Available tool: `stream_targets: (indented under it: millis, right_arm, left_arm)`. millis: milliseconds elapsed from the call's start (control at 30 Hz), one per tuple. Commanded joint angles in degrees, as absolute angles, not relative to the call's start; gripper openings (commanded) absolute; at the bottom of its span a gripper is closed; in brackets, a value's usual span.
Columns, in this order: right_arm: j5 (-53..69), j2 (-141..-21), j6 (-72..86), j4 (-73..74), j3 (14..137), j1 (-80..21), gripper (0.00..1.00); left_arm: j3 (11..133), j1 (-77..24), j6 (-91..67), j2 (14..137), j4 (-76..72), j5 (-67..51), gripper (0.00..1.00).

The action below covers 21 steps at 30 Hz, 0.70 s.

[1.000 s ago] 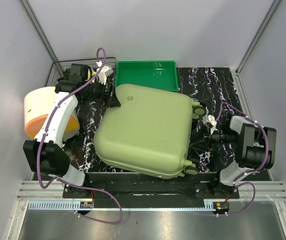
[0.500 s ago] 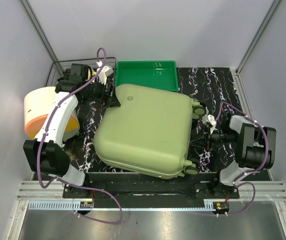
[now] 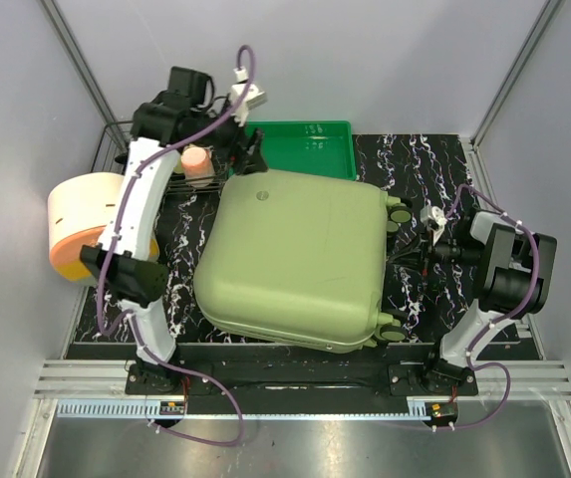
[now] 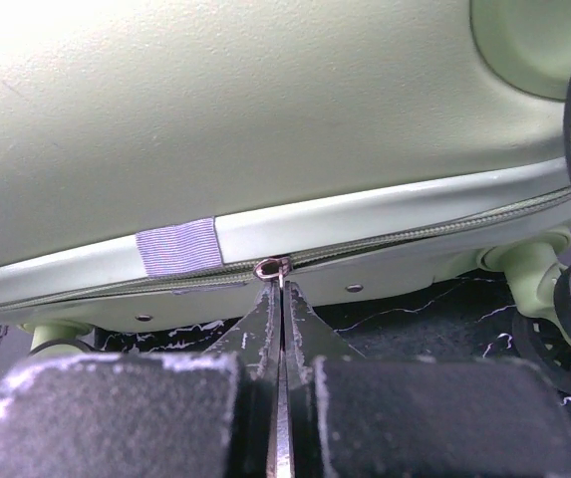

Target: Open, take out, and arrange the luggage

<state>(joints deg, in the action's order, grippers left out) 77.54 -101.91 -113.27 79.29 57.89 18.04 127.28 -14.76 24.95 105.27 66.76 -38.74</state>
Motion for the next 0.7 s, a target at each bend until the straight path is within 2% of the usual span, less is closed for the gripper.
stream_targets:
  millis: [0, 67, 167, 300, 433, 667]
  right_arm:
    - [84.20, -102.92, -128.85, 92.72, 61.78, 19.69, 0.00]
    - [85.07, -103.71, -129.02, 92.64, 62.22, 19.69, 0.00]
    - [85.34, -104.68, -129.55, 92.55, 62.93, 19.69, 0.00]
    - [84.11, -105.82, -129.90, 92.55, 63.81, 19.69, 0.00]
    - [82.36, -106.00, -130.43, 92.11, 63.46, 19.60, 0.00]
    - [82.53, -104.15, -130.08, 90.97, 61.35, 17.84, 0.00]
  left_arm:
    - [139.54, -22.22, 26.90, 111.43, 69.70, -36.48, 0.95]
    - [140.10, -26.71, 25.15, 113.28, 67.77, -33.84, 0.99]
    - [138.43, -29.53, 22.08, 114.78, 63.47, -35.59, 0.99]
    - [137.37, -30.06, 14.34, 117.24, 54.79, -38.67, 0.99]
    - [135.36, -30.32, 5.47, 118.83, 47.21, -36.92, 0.99]
    - [129.47, -30.41, 3.86, 119.53, 44.74, -36.11, 0.96]
